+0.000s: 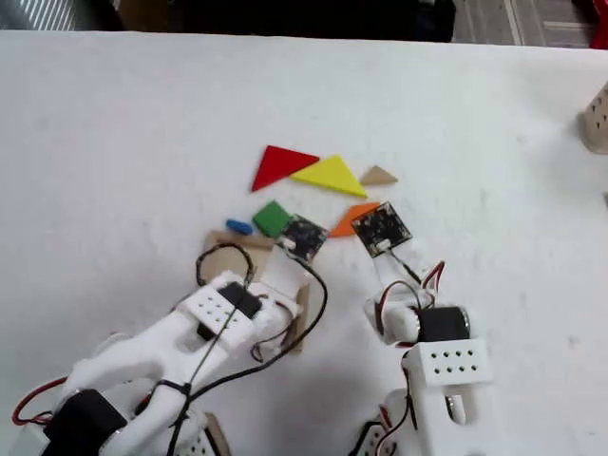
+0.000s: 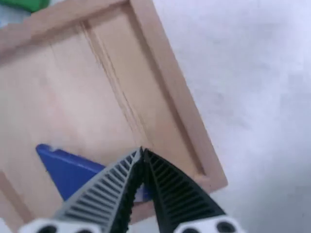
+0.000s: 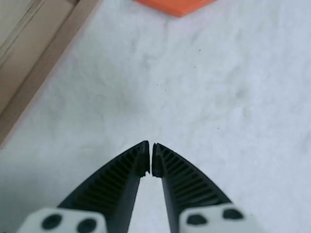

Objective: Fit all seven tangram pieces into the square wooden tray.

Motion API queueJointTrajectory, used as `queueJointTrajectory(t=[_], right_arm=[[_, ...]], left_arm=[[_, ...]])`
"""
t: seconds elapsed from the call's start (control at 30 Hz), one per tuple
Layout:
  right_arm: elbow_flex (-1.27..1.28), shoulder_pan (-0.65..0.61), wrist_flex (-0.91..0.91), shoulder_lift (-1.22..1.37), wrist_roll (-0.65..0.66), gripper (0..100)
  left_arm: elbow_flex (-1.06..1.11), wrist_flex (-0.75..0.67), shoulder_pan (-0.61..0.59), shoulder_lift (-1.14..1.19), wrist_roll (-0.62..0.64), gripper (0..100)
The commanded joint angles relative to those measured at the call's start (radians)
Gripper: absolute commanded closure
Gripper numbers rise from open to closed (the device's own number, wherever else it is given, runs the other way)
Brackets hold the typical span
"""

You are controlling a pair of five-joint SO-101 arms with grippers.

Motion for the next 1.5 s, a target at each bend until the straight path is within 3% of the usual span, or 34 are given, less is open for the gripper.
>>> queueJointTrajectory(t=[0.0,0.3,0.67,0.9,1.13,1.27,1.47], right_arm=[[-0.009,0.015,-0.018,-0.012,0.009,98.1],[-0.009,0.015,-0.019,-0.01,0.009,98.1],[-0.009,0.015,-0.019,-0.01,0.009,98.1],[-0.009,0.013,-0.019,-0.01,0.009,98.1],[-0.009,0.012,-0.019,-0.01,0.009,98.1],[-0.008,0.012,-0.019,-0.01,0.009,98.1],[-0.008,0.012,-0.019,-0.01,0.009,98.1]], left_arm=[[-0.015,0.15,0.002,-0.079,-0.035,98],[0.077,0.068,-0.219,-0.165,-0.035,98],[0.068,0.072,-0.252,-0.173,-0.037,98],[-0.163,0.299,-0.252,-0.173,-0.037,97],[-0.282,0.336,-0.366,-0.173,-0.063,97],[-0.278,0.341,-0.456,-0.171,-0.204,88],[-0.269,0.322,-0.608,-0.162,-0.236,72]])
